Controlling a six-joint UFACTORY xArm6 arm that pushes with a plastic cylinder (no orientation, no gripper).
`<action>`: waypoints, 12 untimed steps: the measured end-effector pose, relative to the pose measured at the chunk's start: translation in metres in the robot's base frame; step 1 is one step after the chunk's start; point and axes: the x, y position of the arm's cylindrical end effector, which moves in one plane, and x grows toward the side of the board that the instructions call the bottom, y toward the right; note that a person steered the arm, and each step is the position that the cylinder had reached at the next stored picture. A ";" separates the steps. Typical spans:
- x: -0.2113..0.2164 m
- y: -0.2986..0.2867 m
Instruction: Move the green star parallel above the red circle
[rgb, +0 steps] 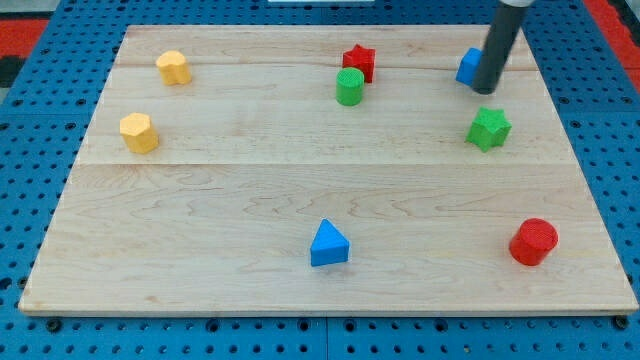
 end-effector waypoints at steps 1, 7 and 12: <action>0.000 -0.018; 0.000 -0.046; 0.118 0.054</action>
